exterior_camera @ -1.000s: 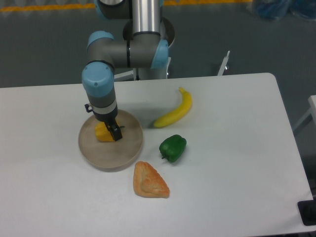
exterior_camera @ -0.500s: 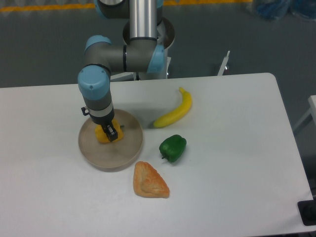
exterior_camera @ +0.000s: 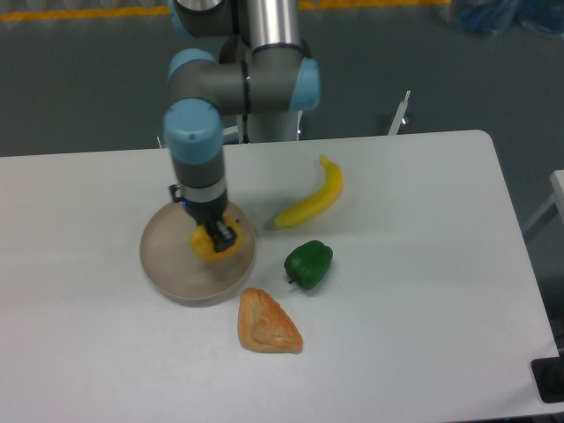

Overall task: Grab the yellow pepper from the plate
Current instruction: 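Lift the yellow pepper off the plate and carry it aside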

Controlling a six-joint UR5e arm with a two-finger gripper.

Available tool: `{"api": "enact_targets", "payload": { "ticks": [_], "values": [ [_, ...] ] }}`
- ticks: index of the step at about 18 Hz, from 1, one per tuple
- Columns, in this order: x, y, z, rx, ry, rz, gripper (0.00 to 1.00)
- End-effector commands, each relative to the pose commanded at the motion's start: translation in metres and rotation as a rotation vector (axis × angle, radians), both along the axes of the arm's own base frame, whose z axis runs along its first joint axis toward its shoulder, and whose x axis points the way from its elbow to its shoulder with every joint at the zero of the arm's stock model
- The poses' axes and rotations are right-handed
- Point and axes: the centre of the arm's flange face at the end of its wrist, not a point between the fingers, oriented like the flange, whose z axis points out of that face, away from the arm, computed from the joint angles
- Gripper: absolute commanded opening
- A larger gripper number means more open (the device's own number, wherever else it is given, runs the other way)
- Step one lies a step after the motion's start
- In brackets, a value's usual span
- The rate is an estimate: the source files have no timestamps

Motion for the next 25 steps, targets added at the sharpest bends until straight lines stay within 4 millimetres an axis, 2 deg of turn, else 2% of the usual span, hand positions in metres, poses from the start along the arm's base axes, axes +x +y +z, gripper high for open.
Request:
{"api": "enact_targets", "payload": {
  "ticks": [1,7,9,13,14,16,21,25],
  "values": [
    [-0.023,0.000,0.011,0.012,-0.001,0.029,0.33],
    [-0.099,-0.005,0.045,0.051,0.015,0.096,0.32],
    [-0.135,-0.010,0.055,0.039,0.014,0.086,0.32],
    [-0.182,0.003,0.068,0.060,0.047,0.036,0.26],
    [-0.199,-0.003,0.070,0.061,0.052,0.002,0.27],
    [-0.221,-0.012,0.060,0.038,0.044,-0.134,0.27],
    [-0.237,-0.015,0.036,0.004,0.025,-0.223,0.27],
    [-0.242,-0.018,0.035,-0.001,0.027,-0.215,0.27]
  ]
}}
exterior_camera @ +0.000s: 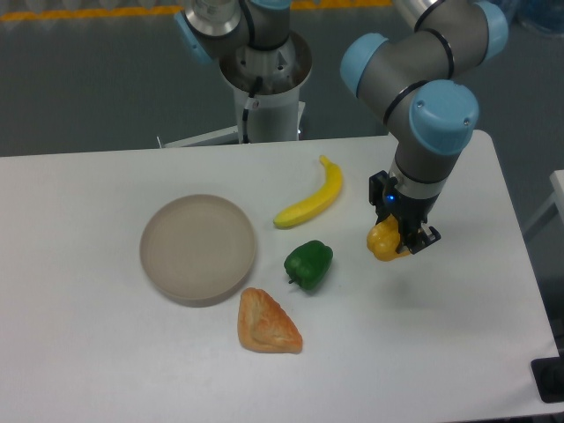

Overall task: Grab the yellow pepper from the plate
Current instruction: 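Lift the yellow pepper off the plate and carry it aside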

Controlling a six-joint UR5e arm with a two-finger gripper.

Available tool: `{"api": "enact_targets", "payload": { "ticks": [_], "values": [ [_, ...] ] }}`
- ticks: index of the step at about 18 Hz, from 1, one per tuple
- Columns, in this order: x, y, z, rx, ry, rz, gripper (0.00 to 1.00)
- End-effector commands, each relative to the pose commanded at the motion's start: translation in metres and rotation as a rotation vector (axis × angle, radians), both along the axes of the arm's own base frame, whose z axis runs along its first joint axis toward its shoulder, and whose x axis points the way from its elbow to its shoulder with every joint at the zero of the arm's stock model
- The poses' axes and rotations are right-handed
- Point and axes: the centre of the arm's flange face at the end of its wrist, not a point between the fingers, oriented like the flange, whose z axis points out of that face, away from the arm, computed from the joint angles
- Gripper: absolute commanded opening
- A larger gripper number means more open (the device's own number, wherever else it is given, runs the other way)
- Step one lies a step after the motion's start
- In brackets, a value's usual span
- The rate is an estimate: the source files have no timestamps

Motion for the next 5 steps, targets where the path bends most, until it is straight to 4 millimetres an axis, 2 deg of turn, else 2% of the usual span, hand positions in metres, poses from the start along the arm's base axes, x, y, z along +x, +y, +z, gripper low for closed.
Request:
{"api": "enact_targets", "payload": {
  "ticks": [5],
  "values": [
    [0.0000,-0.0003,0.0011,0.001,0.003,0.000,0.27]
  ]
}}
